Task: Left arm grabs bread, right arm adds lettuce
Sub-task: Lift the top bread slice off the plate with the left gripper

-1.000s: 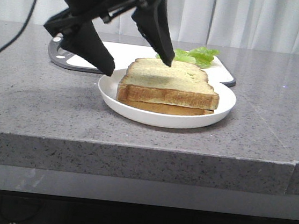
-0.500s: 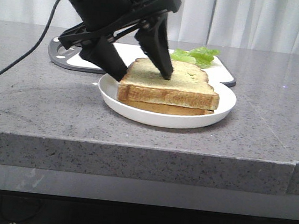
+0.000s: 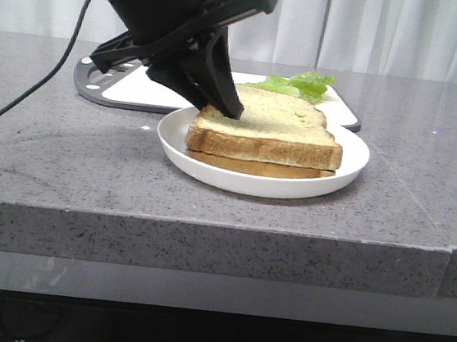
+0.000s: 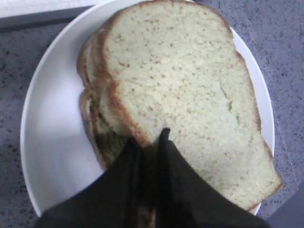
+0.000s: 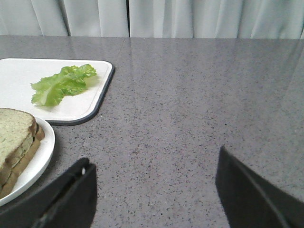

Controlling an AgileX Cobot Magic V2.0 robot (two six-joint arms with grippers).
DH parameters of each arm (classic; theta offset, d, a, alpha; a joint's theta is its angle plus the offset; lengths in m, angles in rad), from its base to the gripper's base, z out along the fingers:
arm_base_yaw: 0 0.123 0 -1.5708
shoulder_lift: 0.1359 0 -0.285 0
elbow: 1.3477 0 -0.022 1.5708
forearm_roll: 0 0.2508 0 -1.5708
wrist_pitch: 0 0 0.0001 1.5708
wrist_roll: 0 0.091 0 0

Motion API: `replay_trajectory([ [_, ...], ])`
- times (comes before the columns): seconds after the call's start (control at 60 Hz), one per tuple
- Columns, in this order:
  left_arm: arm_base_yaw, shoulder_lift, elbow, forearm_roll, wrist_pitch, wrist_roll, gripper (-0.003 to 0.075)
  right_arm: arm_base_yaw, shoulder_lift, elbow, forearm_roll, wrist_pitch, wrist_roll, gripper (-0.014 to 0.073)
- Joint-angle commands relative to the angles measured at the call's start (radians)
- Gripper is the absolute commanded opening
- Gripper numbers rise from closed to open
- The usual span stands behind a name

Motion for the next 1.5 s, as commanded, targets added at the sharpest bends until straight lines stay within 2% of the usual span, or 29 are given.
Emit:
replay_trajectory([
  [0.0, -0.004, -0.059, -0.034, -0.024, -0.01, -0.002, -0.002, -0.001, 0.016, -0.034, -0.005, -0.075, -0.001, 0.054],
  [0.483, 0.067, -0.262, -0.047, -0.026, 0.045, -0.002, -0.002, -0.001, 0.016, -0.034, -0.005, -0.075, -0.001, 0.054],
  [0.65, 0.109, -0.375, -0.01, 0.038, 0.047, -0.002, -0.002, -0.001, 0.016, -0.033, -0.005, -0.075, -0.001, 0.054],
  [0.783, 0.165, -0.484, 0.057, 0.146, 0.049, -0.002, -0.002, -0.001, 0.016, -0.029, -0.005, -0.075, -0.001, 0.054],
  [1.0, 0.277, -0.663, 0.171, 0.236, 0.043, -0.002, -0.002, -0.001, 0.016, -0.029, -0.005, -0.075, -0.001, 0.054],
  [1.133, 0.312, -0.779, 0.249, 0.322, 0.035, -0.002, -0.002, -0.001, 0.016, -0.029, -0.005, -0.075, -0.001, 0.054],
  [1.483, 0.312, -1.15, 0.569, 0.42, -0.203, -0.003, -0.002, -0.001, 0.016, -0.029, -0.005, -0.074, -0.001, 0.054],
])
